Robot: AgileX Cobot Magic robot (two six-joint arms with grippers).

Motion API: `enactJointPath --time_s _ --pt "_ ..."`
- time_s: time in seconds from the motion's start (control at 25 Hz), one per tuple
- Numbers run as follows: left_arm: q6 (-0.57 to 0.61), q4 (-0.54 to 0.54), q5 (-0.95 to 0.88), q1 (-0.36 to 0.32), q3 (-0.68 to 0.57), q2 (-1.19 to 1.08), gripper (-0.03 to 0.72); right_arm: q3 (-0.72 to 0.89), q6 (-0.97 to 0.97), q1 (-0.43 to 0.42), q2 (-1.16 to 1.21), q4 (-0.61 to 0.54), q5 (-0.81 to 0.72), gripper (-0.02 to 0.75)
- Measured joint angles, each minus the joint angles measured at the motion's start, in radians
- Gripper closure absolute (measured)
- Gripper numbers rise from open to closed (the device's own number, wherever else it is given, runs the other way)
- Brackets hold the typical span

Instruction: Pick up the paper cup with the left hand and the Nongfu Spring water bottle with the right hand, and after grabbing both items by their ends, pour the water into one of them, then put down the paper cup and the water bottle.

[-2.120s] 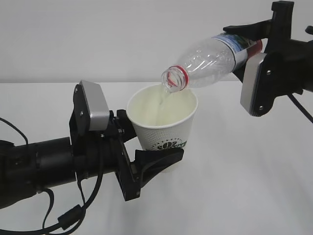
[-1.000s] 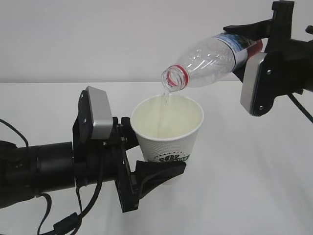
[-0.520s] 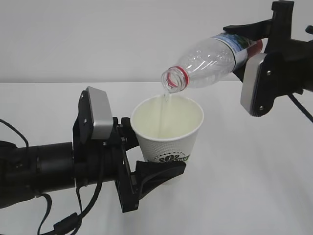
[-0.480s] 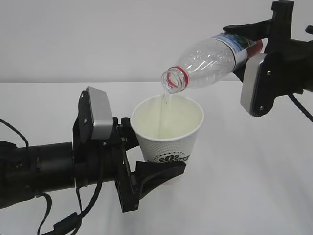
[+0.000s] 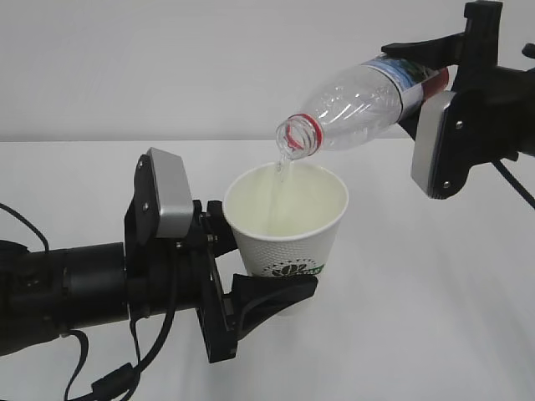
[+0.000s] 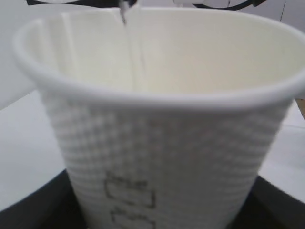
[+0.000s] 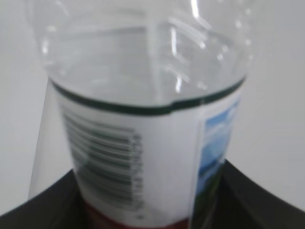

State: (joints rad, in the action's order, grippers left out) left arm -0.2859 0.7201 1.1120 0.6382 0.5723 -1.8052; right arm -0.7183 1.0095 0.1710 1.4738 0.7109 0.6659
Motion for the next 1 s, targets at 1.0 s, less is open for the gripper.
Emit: enactJointPath --time_s 1.0 --pt "0.022 0.0 0.01 0.0 0.0 0.0 0.155 0.0 0.006 0.0 0.0 0.0 0.005 0.29"
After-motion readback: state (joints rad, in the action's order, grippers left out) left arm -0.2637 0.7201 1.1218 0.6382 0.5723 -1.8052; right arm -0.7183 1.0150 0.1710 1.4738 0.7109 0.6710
